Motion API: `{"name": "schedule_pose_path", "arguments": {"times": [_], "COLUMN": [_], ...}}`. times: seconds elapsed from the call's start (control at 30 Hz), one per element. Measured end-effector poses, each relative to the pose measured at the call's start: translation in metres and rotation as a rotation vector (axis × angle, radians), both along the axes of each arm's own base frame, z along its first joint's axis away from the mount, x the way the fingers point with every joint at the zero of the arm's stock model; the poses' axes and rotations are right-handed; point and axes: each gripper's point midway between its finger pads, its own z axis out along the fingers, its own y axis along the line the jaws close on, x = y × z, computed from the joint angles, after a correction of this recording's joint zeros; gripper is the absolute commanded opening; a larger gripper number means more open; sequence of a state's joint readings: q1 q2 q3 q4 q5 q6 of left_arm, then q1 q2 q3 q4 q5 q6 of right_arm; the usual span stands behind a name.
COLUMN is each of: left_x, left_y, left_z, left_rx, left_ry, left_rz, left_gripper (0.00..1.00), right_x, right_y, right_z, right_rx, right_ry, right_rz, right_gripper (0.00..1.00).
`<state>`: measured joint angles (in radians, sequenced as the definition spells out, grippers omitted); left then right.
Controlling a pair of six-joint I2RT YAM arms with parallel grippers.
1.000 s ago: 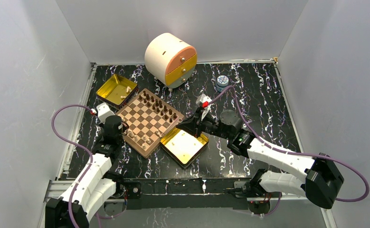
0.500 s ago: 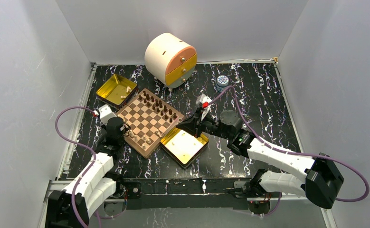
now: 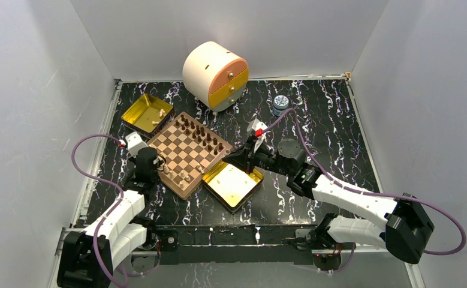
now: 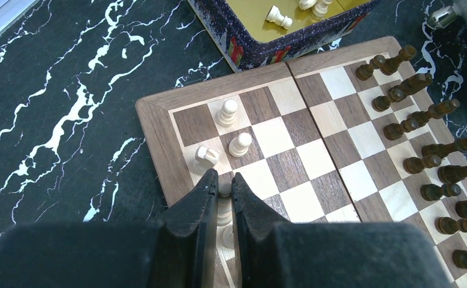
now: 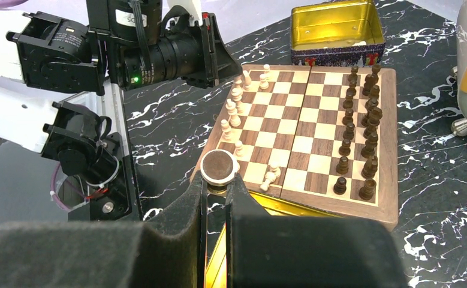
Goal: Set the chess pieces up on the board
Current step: Place the chess piece on the chessboard.
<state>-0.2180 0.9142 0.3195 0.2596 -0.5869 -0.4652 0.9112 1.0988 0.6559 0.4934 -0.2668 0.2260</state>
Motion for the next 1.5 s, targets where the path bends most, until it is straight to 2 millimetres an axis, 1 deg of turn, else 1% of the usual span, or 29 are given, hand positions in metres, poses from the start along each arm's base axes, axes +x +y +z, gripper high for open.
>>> {"name": "schedule_pose_path", "arguments": {"times": [0.13,0.43,1.1,1.27,1.5], "left_x": [0.002,0.007,0.007,0.007,0.006], "left_y": [0.000,-0.001,-0.001,-0.001,0.000], "left_z": [-0.004,-0.006,-0.019,-0.019,-0.021], "left_rx": [0.003,0.013,0.029,0.029,0.036], "left_ry": [0.008,0.003,0.037,0.036,0.047], "left_rz": [-0.001,-0.007,-0.010,-0.010,-0.013], "left_gripper": [0.00,0.00,0.00,0.13,0.20], "right_x": [0.001,0.001,0.002,0.002,0.002], "right_y": [0.000,-0.001,-0.002,-0.002,-0.002], "right_z": [0.000,-0.002,-0.005,-0.005,-0.005], "right_rx": [-0.003,-0.014,-0.033,-0.033,-0.033], "right_ry": [-0.009,-0.022,-0.034,-0.035,-0.035], "right_rz": [-0.003,-0.003,-0.002,-0.002,-0.002], "right_gripper": [0.00,0.00,0.00,0.00,0.00]}}
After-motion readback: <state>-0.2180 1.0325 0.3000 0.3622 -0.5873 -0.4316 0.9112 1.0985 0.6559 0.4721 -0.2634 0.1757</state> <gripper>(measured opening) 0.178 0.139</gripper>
